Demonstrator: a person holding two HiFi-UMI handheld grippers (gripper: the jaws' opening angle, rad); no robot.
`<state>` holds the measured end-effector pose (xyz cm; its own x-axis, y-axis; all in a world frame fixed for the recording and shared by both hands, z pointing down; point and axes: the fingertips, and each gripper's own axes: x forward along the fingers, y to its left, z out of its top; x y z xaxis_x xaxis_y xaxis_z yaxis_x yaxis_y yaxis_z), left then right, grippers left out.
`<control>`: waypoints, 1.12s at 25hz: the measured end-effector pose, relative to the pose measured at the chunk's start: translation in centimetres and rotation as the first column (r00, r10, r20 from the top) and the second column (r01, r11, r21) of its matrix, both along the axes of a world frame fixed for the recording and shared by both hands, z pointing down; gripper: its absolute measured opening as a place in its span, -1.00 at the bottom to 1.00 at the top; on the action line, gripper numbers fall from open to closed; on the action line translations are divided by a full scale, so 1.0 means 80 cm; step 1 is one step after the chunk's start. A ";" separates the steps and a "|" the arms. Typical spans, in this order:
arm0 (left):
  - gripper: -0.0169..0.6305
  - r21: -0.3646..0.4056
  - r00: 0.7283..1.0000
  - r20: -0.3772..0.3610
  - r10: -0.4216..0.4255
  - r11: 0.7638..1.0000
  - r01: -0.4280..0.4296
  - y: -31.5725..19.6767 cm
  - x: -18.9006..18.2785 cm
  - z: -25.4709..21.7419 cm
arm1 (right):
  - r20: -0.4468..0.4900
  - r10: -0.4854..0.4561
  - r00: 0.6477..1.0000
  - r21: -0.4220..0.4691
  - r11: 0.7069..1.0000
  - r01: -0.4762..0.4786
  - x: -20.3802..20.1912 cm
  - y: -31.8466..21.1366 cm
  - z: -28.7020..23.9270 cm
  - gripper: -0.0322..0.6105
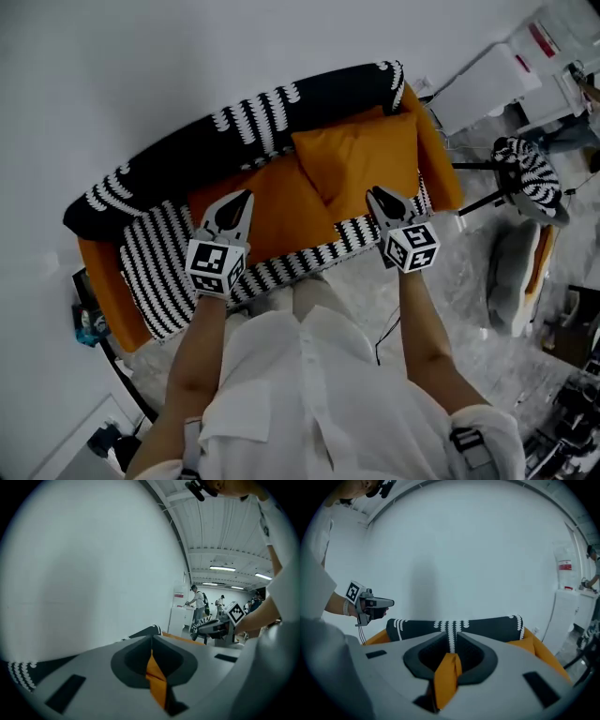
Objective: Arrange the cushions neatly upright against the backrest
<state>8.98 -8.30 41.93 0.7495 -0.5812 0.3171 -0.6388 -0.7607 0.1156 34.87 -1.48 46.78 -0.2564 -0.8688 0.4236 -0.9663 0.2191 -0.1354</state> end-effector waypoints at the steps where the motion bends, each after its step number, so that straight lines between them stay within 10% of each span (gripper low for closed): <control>1: -0.88 -0.016 1.000 0.012 -0.007 1.000 0.007 -0.007 0.013 0.012 | -0.006 -0.015 1.000 -0.016 1.000 0.015 0.015 -0.014 0.010 -0.68; 7: -0.73 -0.109 0.997 0.079 -0.022 0.994 0.031 -0.046 0.080 0.074 | -0.085 -0.163 0.983 -0.155 0.977 0.148 0.074 -0.095 0.087 -0.56; 14: -0.71 -0.174 0.992 0.122 -0.019 0.984 0.040 -0.085 0.137 0.122 | -0.202 -0.426 0.882 -0.354 0.871 0.340 0.103 -0.162 0.188 -0.47; 28: -0.71 -0.252 0.982 0.190 0.005 0.967 0.044 -0.144 0.181 0.191 | -0.305 -0.840 0.449 -0.688 0.520 0.506 0.107 -0.227 0.335 -0.23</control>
